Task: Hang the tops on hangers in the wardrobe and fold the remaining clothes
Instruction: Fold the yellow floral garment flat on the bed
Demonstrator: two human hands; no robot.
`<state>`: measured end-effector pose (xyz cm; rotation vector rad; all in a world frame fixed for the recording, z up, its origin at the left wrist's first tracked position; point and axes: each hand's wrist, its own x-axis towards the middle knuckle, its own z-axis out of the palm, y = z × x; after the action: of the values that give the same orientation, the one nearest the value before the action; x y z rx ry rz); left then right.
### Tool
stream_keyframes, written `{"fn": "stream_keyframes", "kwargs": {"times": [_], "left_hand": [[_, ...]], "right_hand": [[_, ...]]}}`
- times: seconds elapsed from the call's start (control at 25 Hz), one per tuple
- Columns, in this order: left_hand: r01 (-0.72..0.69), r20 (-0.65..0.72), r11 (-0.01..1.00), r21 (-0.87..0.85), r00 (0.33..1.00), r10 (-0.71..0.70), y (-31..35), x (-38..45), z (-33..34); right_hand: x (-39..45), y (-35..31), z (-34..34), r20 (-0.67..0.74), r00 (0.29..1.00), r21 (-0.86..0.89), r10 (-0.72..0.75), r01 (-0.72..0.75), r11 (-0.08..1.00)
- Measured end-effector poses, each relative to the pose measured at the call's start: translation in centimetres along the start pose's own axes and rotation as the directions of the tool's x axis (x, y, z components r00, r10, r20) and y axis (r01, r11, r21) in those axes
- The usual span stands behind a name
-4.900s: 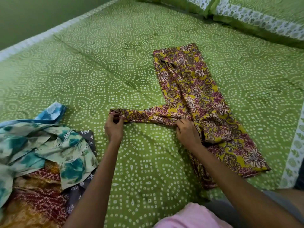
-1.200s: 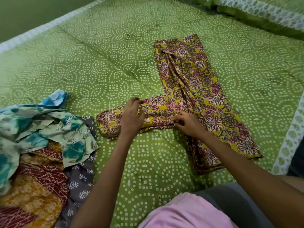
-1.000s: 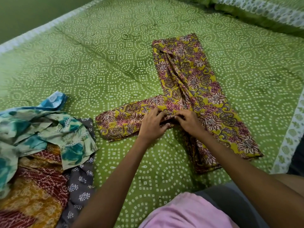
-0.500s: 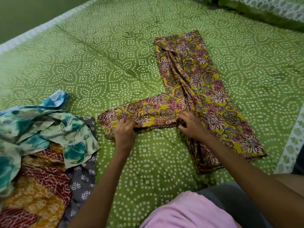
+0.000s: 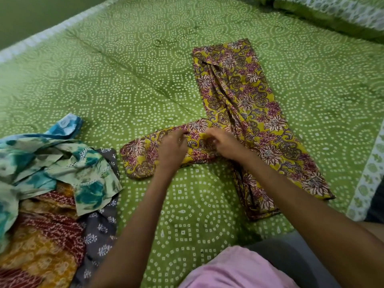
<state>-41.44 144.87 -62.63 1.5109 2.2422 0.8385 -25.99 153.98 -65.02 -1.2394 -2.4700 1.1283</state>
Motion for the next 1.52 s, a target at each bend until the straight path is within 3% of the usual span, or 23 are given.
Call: {"fn": "stream_keyframes", "kwargs": {"times": [0.08, 0.16, 0.28, 0.4, 0.48, 0.64, 0.8, 0.88, 0.96, 1.0, 1.08, 1.16, 1.28, 1.36, 1.52], "left_hand": [[-0.094, 0.274, 0.993, 0.072, 0.959, 0.071, 0.7, 0.4, 4.3], [-0.194, 0.354, 0.939, 0.285, 0.931, 0.085, -1.7, 0.5, 6.2], [-0.128, 0.244, 0.884, 0.449, 0.97, 0.016, -6.3, 1.2, 4.2], [-0.03, 0.126, 0.874, 0.485, 0.991, -0.036, -10.1, 0.4, 1.1], [0.058, 0.07, 0.885, 0.462, 0.992, -0.101, -11.7, -0.4, -0.1], [0.189, 0.007, 0.866, 0.463, 0.976, -0.217, -13.1, -0.8, -1.2], [0.27, -0.025, 0.852, 0.45, 0.957, -0.29, -9.9, -0.7, -0.6], [0.191, -0.038, 0.899, 0.394, 0.981, -0.191, -6.0, -2.1, 1.2], [0.017, 0.0, 0.974, 0.226, 1.0, -0.018, -1.2, -4.7, 3.4], [-0.092, 0.059, 0.987, 0.13, 0.995, 0.085, 1.2, -5.9, 4.5], [-0.273, 0.253, 0.962, -0.006, 0.93, 0.265, 4.8, -8.3, 6.6], [-0.451, 0.404, 0.892, -0.023, 0.812, 0.421, 6.3, -9.7, 8.0], [-0.68, 0.556, 0.732, 0.034, 0.622, 0.552, 6.8, -11.0, 9.6], [-0.708, 0.62, 0.705, 0.047, 0.574, 0.535, 6.7, -11.4, 9.7], [-0.719, 0.629, 0.687, 0.104, 0.583, 0.515, 7.1, -11.2, 9.2]], "right_hand": [[0.5, 0.0, 2.9, 0.271, 0.962, -0.268, 0.022, 0.054, 0.962], [1.1, 1.1, 3.7, 0.259, 0.963, -0.476, 0.073, 0.061, 0.877], [2.9, 2.5, 2.5, 0.069, 0.982, -0.482, 0.178, -0.123, 0.867], [4.0, 2.4, 2.5, -0.069, 0.959, -0.454, 0.275, -0.276, 0.847], [2.6, 2.2, 3.7, -0.062, 0.977, -0.495, 0.203, -0.207, 0.844], [-2.2, 2.6, 4.3, 0.132, 0.991, -0.515, -0.027, 0.092, 0.852], [-5.8, 1.9, 3.6, 0.183, 0.981, -0.396, -0.059, 0.129, 0.909], [-8.3, 1.5, 3.0, 0.097, 0.995, -0.147, -0.013, 0.027, 0.989], [-11.1, 2.1, 2.0, -0.151, 0.986, 0.106, 0.067, -0.051, 0.993], [-12.4, 3.0, 1.2, -0.264, 0.956, 0.184, 0.125, -0.077, 0.98], [-14.7, 5.9, -1.0, -0.34, 0.91, 0.251, 0.238, -0.156, 0.955], [-16.6, 9.3, -3.4, -0.253, 0.924, 0.177, 0.286, -0.246, 0.953], [-20.2, 13.1, -5.5, -0.075, 0.964, -0.106, 0.254, -0.261, 0.96], [-21.6, 14.1, -5.6, -0.049, 0.972, -0.157, 0.232, -0.237, 0.959], [-21.8, 14.0, -6.5, -0.152, 0.966, -0.184, 0.21, -0.237, 0.954]]}}
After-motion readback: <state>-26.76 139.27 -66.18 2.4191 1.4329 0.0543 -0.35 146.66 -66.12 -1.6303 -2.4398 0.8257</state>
